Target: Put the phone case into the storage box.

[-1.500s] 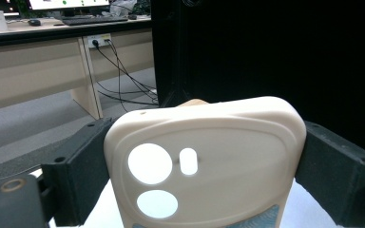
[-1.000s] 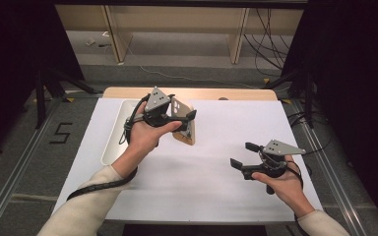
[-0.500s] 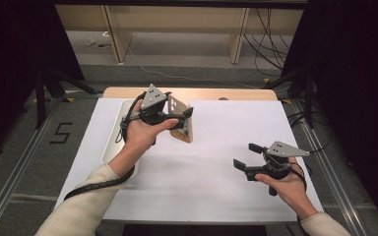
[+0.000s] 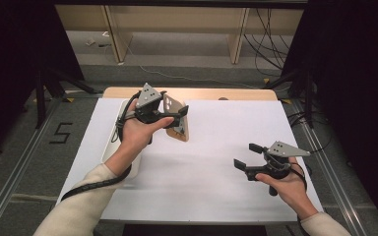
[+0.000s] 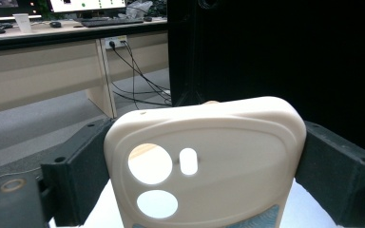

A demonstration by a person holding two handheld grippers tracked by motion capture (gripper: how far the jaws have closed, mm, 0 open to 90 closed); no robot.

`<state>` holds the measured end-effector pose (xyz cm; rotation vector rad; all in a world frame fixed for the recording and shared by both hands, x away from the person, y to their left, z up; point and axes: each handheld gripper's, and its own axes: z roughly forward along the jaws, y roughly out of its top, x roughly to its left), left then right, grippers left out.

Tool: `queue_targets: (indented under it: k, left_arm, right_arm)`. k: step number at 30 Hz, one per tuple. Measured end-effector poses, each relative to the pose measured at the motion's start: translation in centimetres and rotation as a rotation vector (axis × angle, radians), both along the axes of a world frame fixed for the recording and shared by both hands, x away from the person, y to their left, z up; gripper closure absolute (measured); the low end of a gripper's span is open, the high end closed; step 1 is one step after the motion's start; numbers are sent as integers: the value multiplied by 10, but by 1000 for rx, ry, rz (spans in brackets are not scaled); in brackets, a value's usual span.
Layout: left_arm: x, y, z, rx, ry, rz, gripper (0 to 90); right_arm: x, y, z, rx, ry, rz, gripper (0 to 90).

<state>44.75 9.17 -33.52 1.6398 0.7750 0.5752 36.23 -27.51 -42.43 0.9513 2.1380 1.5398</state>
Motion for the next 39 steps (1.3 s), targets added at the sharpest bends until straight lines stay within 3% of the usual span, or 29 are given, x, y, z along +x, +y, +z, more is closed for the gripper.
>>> queue_targets:
  k: [39]
  left_arm:
    - [9,22,17,-2,-30,44,106]
  right_arm:
    - [1,1,-3,2,10,14,153]
